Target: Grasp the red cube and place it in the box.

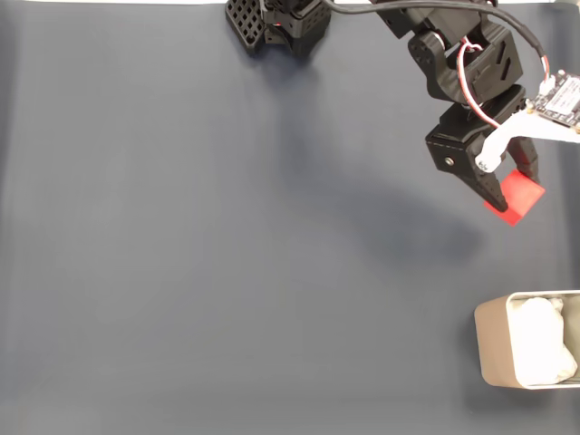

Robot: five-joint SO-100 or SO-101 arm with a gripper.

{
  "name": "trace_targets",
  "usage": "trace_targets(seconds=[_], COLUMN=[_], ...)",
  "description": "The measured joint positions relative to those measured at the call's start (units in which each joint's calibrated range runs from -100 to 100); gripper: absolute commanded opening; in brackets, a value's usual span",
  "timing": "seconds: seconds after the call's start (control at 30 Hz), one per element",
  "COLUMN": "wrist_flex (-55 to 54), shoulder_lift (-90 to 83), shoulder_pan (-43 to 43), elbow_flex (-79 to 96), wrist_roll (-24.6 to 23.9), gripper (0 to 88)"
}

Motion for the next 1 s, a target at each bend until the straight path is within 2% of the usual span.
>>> trace_targets(seconds=[0.3, 1.0], wrist_flex=[1.35, 1.75], shoulder_lift=[2.87, 28.75], shoulder_pan=[3.93, 7.05], elbow_flex=[-11.48, -42.41], wrist_roll=[-0.39, -0.83], gripper=[2.0, 2.5])
